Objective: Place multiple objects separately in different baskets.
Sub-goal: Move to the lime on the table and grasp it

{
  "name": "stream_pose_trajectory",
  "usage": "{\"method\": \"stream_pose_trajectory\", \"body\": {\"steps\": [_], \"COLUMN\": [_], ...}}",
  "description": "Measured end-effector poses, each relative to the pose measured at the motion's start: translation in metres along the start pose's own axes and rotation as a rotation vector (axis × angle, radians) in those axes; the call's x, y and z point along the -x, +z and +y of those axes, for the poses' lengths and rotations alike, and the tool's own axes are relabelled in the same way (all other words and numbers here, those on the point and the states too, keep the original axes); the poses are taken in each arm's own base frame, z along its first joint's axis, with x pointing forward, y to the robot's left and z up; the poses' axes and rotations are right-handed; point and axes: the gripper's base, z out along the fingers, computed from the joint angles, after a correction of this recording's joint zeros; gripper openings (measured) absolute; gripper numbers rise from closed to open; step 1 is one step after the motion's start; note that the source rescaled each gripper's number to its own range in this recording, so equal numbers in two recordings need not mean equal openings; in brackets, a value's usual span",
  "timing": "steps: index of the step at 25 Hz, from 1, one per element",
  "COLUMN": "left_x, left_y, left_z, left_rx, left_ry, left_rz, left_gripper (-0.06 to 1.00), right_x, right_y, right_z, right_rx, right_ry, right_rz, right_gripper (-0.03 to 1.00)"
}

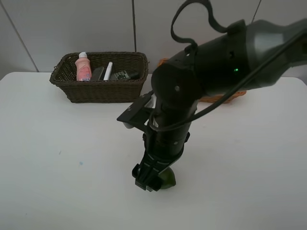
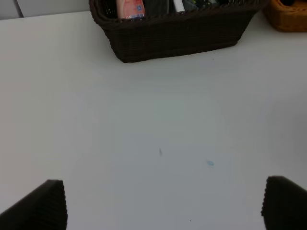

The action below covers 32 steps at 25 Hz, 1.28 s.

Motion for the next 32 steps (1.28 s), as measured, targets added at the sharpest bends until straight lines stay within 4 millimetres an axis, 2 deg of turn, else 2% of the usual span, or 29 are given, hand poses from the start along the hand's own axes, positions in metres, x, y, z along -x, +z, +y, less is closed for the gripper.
{"method": "stream_pose_trajectory", "body": {"steps": [14,23,27,30,32], "left_x": [0.0,0.0,0.0,0.0,0.0], "left_y": [0.0,0.0,0.0,0.0,0.0], "left_z": [0.0,0.0,0.0,0.0,0.0], "left_rx": [0.0,0.0,0.0,0.0,0.0], "left_ry": [0.0,0.0,0.0,0.0,0.0], "left_rz": [0.0,0.0,0.0,0.0,0.0], "left_gripper": [1.0,1.0,1.0,1.0,1.0], "right_x": [0.009,0.008,0.008,0.008,0.008], "right_y": [0.047,0.049,0.049,0.049,0.05], "right_z": [-0.003,-0.002,-0.002,0.0,0.001], "right_rx": [-0.025,-0.022,-0.02,0.001,0.015], "right_ry": [-0.037,-0.042,-0.042,-0.032,-0.037], "right_rz": [0.027,0.035,0.042,0.039,0.041], "right_gripper": [1.0,0.99,0.89,0.88,0.81]}}
